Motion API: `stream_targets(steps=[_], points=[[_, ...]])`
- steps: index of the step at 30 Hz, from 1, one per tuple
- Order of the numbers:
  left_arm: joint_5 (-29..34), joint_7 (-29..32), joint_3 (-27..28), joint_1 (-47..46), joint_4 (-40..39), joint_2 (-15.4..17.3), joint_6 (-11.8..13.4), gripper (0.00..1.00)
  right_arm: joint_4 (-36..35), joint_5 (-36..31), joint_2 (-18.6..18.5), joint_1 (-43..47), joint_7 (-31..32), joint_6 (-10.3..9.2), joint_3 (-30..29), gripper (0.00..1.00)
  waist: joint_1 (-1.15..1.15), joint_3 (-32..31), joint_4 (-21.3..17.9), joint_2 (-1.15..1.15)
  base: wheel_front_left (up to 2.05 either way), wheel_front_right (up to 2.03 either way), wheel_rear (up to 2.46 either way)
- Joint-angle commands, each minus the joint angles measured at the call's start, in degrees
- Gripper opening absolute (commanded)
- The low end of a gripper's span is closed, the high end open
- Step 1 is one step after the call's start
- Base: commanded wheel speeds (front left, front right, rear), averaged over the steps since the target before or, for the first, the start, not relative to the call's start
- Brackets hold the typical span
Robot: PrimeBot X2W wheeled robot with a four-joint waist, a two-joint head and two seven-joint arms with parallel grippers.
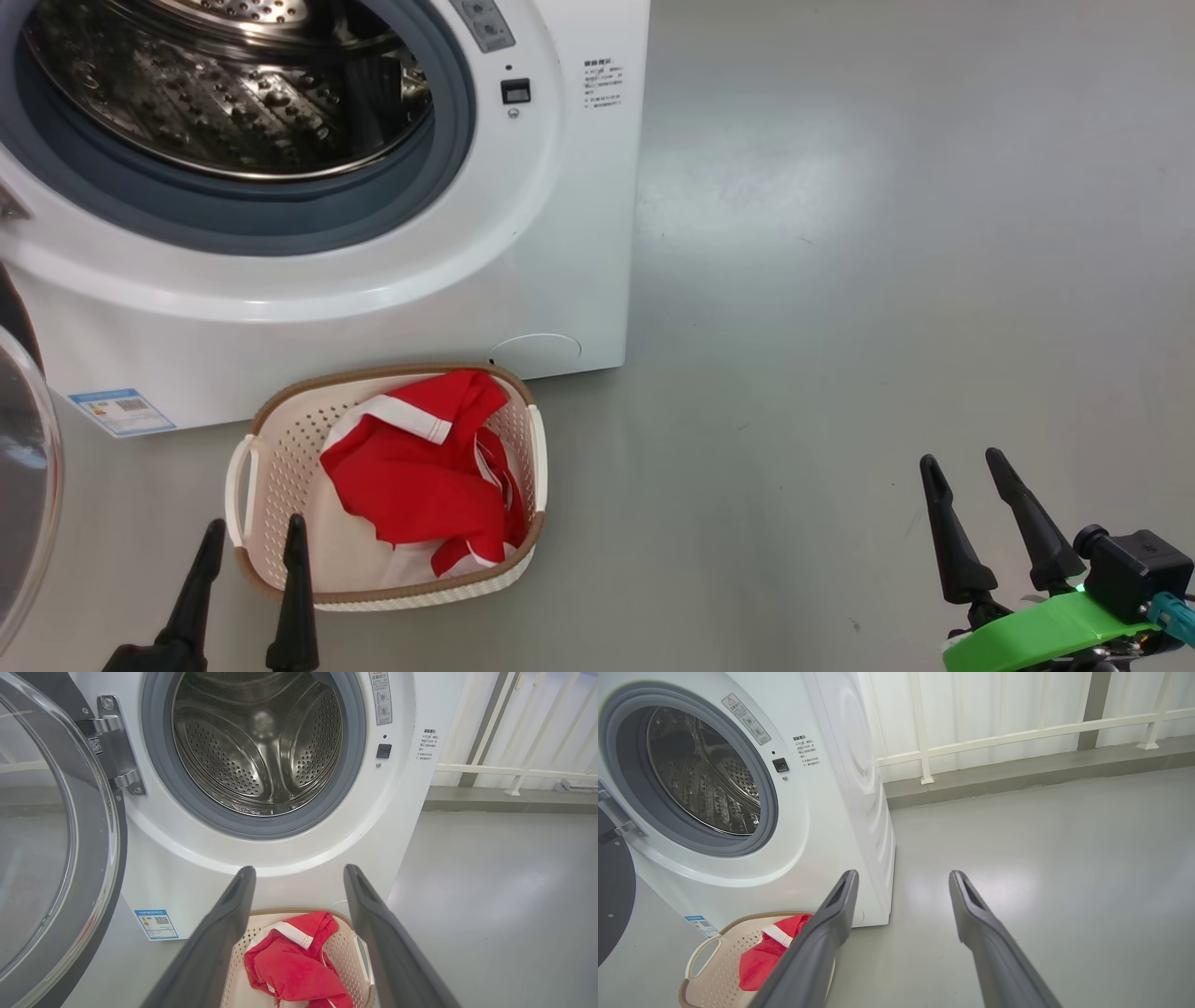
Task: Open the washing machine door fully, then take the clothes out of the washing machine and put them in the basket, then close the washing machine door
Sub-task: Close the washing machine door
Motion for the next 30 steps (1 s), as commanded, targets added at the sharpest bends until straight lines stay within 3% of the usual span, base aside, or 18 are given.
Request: stream_targets(steps=[1, 15, 30], points=[[-0.05, -0.29, 1.51, -1.56, -1.72, 0.43, -0.02, 1.0, -1.4, -0.47, -1.02, -0.46, -0.36, 0.37, 1.46, 1.0, 0.0, -0.02, 0.03, 0.0, 0.0, 0.0, 0.0], [-1.69, -0.29, 0.53, -2.15, -1.52, 0.43, 0.64, 1.0, -1.16, -0.7, -1.6, -0.52, -0.36, 0.37, 2.15, 1.0, 0.0, -0.13, 3.02, 0.0, 0.0, 0.0, 0.0], [-4.54, -0.29, -1.56, 0.07, -1.17, 0.43, 4.72, 1.0, -0.29, -0.4, -4.07, -1.28, -0.36, 0.37, 5.83, 1.0, 0.0, -1.55, 16.25, 0.0, 0.0, 0.0, 0.0]])
